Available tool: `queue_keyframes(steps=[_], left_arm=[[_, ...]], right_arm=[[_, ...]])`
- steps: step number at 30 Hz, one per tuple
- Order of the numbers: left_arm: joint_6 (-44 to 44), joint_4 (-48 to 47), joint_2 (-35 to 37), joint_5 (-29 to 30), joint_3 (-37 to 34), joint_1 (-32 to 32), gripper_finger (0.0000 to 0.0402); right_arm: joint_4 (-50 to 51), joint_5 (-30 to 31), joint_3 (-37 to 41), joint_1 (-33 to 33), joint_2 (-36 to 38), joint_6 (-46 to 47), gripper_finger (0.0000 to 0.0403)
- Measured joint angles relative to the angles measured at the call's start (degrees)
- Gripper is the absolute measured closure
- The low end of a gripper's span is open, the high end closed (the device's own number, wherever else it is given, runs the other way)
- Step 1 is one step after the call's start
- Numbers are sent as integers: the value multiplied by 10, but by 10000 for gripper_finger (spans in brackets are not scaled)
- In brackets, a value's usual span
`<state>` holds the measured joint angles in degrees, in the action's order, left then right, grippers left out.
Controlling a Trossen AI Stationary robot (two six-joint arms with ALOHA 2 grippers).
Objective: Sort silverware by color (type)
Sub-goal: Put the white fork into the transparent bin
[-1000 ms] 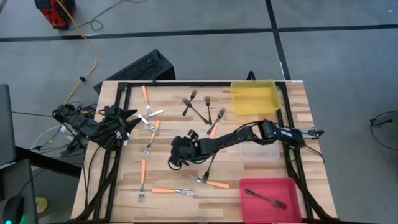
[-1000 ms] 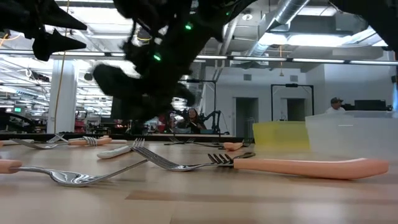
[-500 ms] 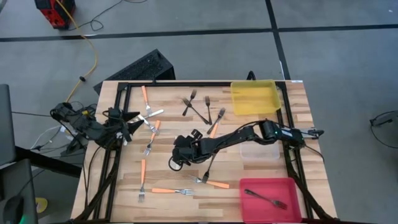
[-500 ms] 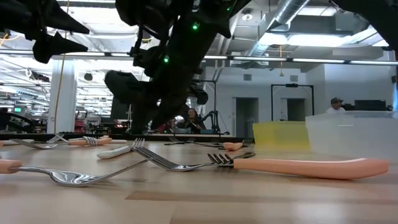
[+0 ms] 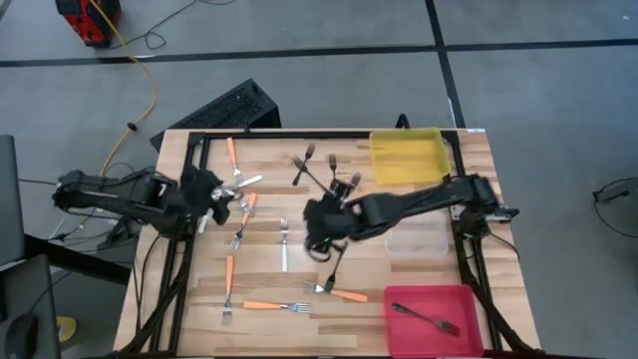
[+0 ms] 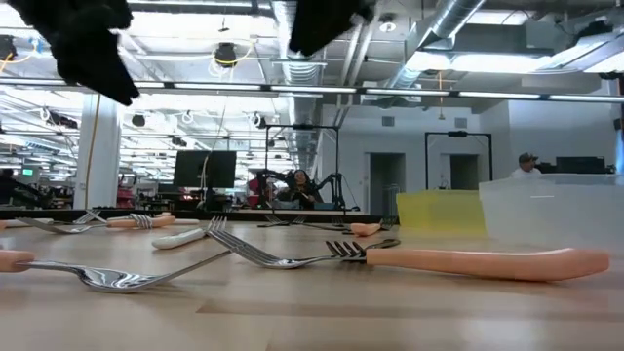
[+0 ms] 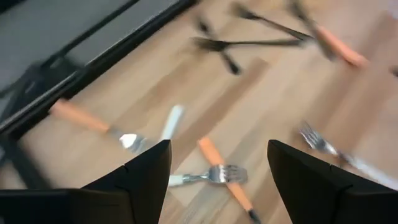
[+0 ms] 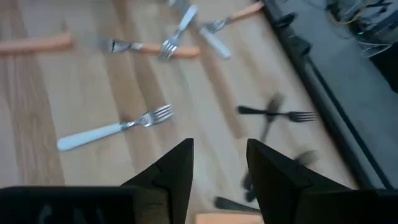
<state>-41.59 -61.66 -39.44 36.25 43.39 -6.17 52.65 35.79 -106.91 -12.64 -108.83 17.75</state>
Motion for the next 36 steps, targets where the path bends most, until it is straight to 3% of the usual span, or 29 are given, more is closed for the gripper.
queue_keyframes(steps=[5,10,14,19,30,36], left_arm=[[-47,4,-51,9,9,89,150],[86,25,-110,-141,4,149,150],[165,45,-174,-161,3,175,150],[367,46,-247,-234,3,195,150],[575,68,-387,-249,3,231,150],[650,86,-442,-203,3,254,150]], right_arm=[[24,8,0,5,69,16,230],[38,9,0,4,104,12,230],[49,8,0,3,111,-4,230],[78,4,0,-2,111,-16,230],[106,3,0,-21,111,-13,230],[112,2,0,-28,111,-10,230]])
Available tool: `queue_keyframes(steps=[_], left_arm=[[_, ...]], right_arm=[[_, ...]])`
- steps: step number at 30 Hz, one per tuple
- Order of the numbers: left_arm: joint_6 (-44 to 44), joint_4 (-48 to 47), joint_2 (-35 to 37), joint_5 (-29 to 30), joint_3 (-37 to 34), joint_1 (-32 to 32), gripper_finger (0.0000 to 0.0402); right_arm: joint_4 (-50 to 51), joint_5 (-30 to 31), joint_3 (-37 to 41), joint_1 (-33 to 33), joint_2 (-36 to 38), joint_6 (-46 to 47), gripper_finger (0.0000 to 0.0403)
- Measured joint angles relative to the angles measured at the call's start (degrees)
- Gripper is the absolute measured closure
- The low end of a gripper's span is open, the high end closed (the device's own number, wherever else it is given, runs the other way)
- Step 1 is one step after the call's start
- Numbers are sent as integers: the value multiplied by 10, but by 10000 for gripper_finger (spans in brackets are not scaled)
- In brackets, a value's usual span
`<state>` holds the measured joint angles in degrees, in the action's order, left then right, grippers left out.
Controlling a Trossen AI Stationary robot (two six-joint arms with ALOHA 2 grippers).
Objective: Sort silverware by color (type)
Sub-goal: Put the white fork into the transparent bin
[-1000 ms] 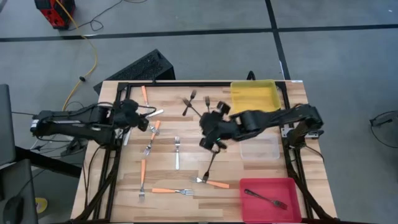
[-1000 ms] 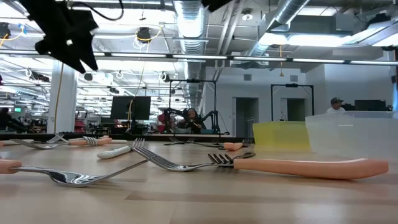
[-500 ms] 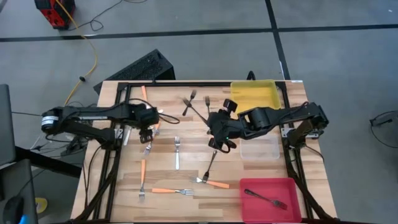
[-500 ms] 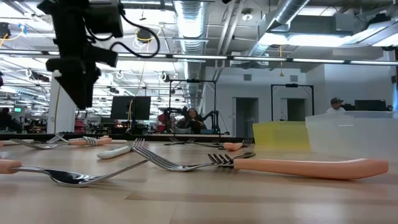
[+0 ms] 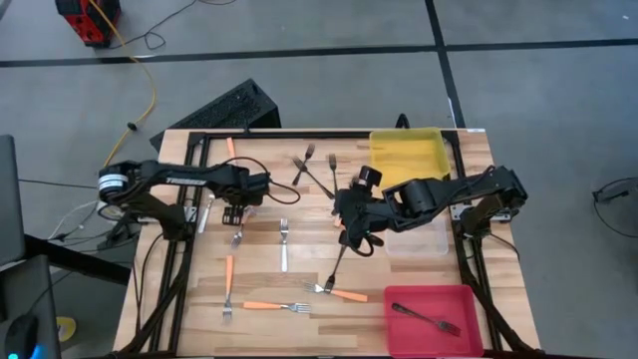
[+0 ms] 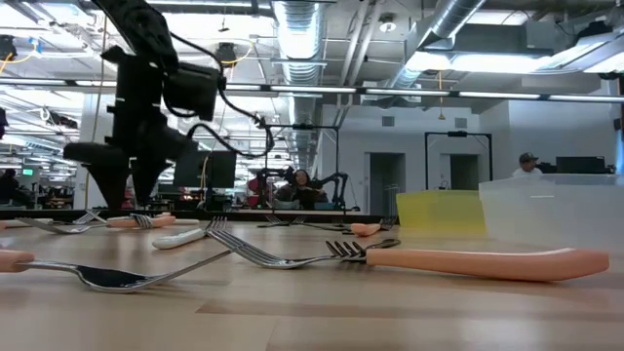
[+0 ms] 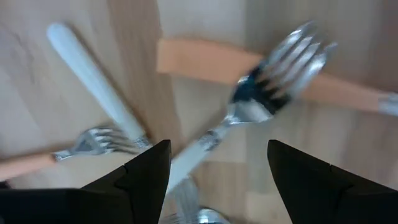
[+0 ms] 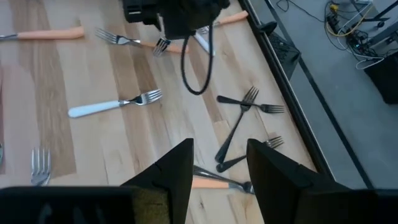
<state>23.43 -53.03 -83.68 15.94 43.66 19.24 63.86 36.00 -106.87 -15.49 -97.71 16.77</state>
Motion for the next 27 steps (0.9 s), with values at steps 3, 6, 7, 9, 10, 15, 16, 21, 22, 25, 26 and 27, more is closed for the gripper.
queue_keyframes(steps=[3,6,7,9,10,15,16,21,22,25,26,27], left_arm=[[38,28,-7,-15,0,10,150],[64,52,-7,-34,0,20,150],[72,55,-7,-42,0,23,150],[84,56,-7,-62,0,29,150],[88,57,-7,-70,0,32,150],[114,70,-8,-97,0,40,150],[119,75,-8,-97,0,42,150],[132,80,-8,-105,0,58,156],[132,80,-8,-111,0,61,160],[126,82,-8,-117,-5,67,175],[126,85,-8,-117,-9,68,180],[125,89,-8,-117,-15,69,185]], right_arm=[[5,0,0,1,0,16,230],[19,0,0,1,0,18,230],[25,0,0,1,0,19,230],[34,0,0,1,0,26,230],[39,0,0,1,0,29,230],[43,0,0,-2,0,42,230],[43,0,0,-2,0,42,230],[44,0,0,-14,0,44,230],[44,0,0,-16,0,44,230],[44,1,0,-23,0,44,230],[44,2,0,-24,0,44,230],[43,4,0,-26,0,44,230]])
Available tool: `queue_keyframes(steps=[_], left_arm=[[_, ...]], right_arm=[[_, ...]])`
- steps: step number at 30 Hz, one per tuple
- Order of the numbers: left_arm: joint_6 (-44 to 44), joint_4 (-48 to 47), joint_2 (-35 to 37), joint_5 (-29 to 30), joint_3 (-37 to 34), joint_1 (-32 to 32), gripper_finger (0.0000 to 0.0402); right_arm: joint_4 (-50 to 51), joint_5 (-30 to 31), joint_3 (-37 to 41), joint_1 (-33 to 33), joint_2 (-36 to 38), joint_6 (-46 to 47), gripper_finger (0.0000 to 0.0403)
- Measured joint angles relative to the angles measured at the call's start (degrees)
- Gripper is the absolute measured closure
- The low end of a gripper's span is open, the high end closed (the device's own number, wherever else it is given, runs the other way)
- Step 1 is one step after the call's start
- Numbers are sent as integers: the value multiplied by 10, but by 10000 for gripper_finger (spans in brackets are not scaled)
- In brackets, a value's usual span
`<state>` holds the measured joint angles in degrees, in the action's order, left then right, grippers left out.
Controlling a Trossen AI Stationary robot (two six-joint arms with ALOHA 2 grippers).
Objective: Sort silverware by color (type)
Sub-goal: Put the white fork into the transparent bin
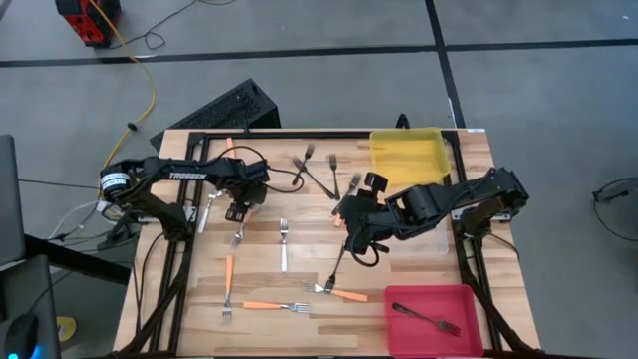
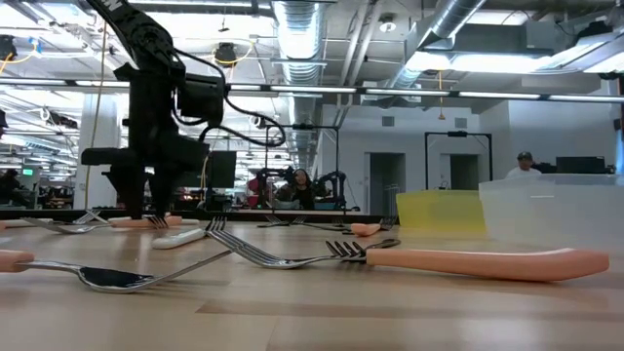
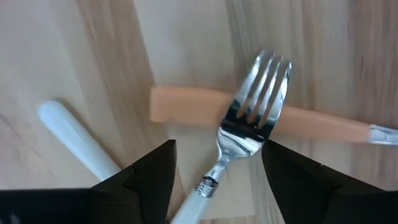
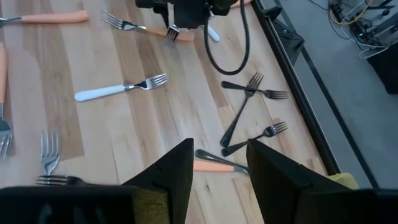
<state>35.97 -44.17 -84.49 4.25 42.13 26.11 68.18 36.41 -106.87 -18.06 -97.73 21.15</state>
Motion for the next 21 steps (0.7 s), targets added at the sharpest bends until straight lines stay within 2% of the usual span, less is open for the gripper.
queue_keyframes(steps=[4,10,13,18,21], left_arm=[[5,22,2,-14,-23,0,199],[2,19,1,6,-17,-6,235],[-1,26,1,6,-20,-6,277],[-2,34,3,-2,-37,-6,372],[-19,33,2,2,-32,-6,393]], right_arm=[[0,8,0,-3,0,0,230],[0,11,0,-3,0,0,230],[0,11,0,-3,0,1,230],[0,12,0,-3,0,13,230],[-1,12,0,-4,0,15,230]])
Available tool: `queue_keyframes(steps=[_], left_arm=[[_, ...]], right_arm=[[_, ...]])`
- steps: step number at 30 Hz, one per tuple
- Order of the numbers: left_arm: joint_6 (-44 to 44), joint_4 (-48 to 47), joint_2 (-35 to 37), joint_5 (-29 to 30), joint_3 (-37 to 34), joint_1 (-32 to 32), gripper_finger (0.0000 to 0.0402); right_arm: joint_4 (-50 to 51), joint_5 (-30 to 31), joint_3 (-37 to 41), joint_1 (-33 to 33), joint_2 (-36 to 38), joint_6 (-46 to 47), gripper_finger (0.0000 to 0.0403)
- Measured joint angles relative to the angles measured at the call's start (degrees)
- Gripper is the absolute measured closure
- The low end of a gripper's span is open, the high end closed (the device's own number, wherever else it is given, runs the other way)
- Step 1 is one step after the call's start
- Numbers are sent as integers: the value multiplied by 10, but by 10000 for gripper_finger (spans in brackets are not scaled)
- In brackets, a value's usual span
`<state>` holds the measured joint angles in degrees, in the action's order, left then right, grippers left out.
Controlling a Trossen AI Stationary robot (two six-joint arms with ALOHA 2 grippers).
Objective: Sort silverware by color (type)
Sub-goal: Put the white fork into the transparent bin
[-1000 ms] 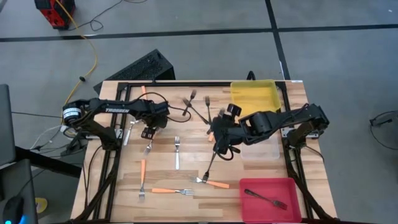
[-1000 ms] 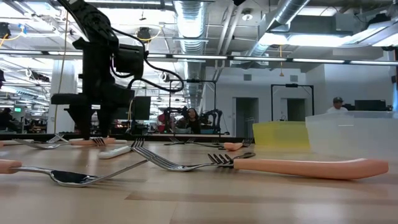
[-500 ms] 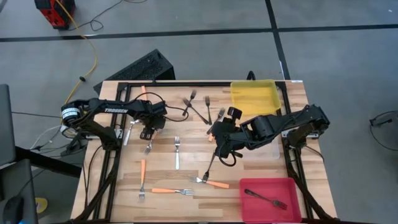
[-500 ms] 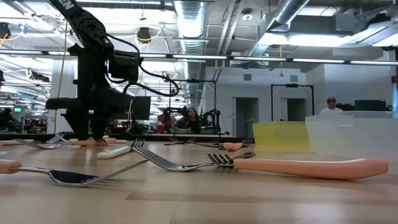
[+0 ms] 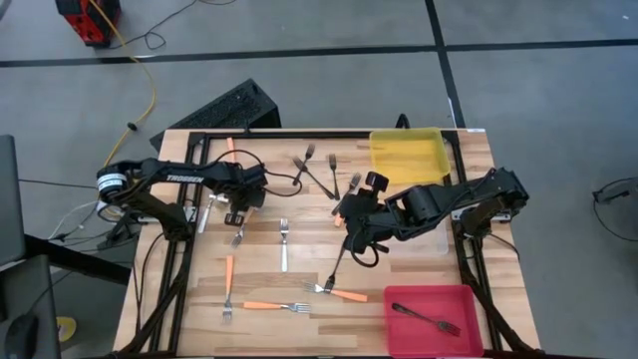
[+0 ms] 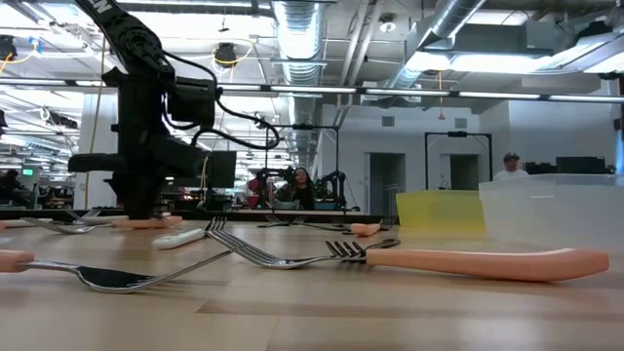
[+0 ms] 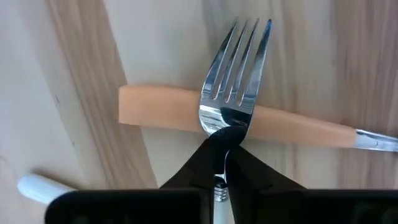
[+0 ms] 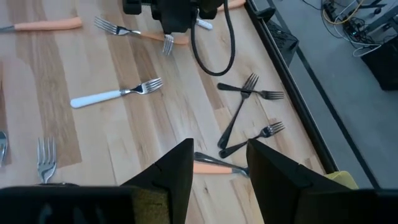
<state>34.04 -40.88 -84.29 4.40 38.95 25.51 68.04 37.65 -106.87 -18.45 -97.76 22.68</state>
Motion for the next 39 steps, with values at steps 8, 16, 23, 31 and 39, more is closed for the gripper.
queue_keyframes(steps=[8,16,23,31,39], left_arm=[[-77,4,-3,28,26,2,401],[-116,-21,23,25,69,1,400],[-140,-12,143,-20,100,1,401],[-197,95,348,-110,103,1,401],[-245,196,430,-174,103,0,401]], right_arm=[[1,20,0,-21,0,27,230],[14,87,0,-58,0,52,230],[66,153,0,-69,0,90,236],[5,52,1,-11,54,-185,265],[-207,-363,104,196,180,-287,286]])
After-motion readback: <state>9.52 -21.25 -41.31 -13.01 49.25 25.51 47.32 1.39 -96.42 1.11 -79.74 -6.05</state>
